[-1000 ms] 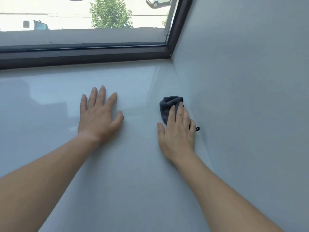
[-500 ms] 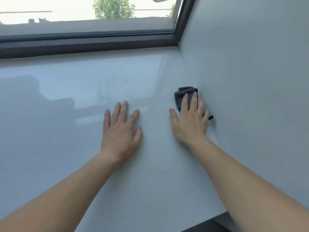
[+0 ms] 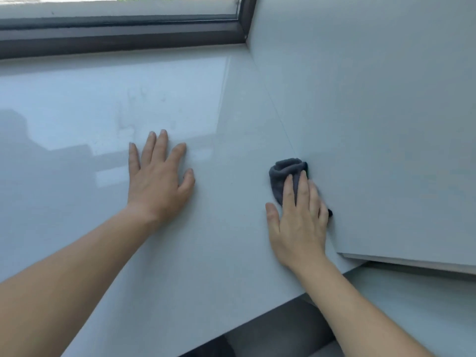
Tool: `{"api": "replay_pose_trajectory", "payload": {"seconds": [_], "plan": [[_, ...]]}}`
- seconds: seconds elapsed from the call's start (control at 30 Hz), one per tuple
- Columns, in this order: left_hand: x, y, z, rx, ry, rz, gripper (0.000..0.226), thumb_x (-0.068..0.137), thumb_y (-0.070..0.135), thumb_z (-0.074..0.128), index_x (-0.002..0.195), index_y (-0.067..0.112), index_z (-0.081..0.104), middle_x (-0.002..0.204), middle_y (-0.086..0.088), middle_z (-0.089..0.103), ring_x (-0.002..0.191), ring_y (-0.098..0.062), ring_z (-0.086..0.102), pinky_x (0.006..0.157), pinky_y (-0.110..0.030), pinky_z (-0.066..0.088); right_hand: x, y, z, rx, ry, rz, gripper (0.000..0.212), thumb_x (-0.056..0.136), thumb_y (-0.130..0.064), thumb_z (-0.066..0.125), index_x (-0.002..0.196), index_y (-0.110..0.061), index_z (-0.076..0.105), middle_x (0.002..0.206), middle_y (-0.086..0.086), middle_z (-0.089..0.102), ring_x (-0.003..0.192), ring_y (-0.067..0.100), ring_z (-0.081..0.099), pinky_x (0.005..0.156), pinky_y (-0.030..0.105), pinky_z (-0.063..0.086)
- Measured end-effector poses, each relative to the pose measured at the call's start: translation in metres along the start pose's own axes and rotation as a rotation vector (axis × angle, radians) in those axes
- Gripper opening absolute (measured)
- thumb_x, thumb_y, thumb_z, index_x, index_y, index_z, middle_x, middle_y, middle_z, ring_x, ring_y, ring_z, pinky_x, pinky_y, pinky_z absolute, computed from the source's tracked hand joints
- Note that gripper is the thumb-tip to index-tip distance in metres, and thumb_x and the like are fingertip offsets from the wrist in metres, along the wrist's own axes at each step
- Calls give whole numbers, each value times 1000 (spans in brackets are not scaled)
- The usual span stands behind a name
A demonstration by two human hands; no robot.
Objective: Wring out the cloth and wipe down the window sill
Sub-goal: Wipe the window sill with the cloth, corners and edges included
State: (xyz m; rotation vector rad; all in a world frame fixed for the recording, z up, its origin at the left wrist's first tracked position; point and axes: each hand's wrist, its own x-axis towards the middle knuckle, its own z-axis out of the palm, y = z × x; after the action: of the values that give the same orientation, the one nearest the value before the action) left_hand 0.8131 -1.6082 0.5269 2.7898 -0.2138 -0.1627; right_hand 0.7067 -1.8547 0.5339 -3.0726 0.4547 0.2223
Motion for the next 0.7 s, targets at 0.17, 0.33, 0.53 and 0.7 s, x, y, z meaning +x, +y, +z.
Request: {"api": "replay_pose_trajectory", "payload": {"seconds": [0.17,0.33,0.53,0.7], "plan": [[-35,21,1,-49,4,94,59,89,42,32,142,21,45,163,-12,20,153,-26,7,121,-52,-7,-34,-1,1,20,-32,106,77,94,-60,15,156,-15,15,164,14,10,148,33,12,114,53,17],[-79,27,14,-23,-28,134,58,90,40,33,144,20,43,163,-14,17,152,-27,5,121,-54,-4,50,-36,-11,84,-7,-111,69,97,-57,28,156,-24,17,166,6,5,148,30,9,115,51,12],[-96,26,24,52,-17,153,62,92,46,26,148,21,38,164,-13,17,152,-28,5,121,-54,-2,21,2,-2,69,5,-195,62,99,-50,29,157,-30,15,166,0,6,149,24,9,114,49,15],[-98,26,24,50,-39,157,63,92,47,23,149,24,34,165,-10,12,153,-25,1,122,-53,-4,-90,61,6,4,-61,-135,61,98,-43,27,156,-28,15,166,2,7,149,25,10,115,51,21]]}}
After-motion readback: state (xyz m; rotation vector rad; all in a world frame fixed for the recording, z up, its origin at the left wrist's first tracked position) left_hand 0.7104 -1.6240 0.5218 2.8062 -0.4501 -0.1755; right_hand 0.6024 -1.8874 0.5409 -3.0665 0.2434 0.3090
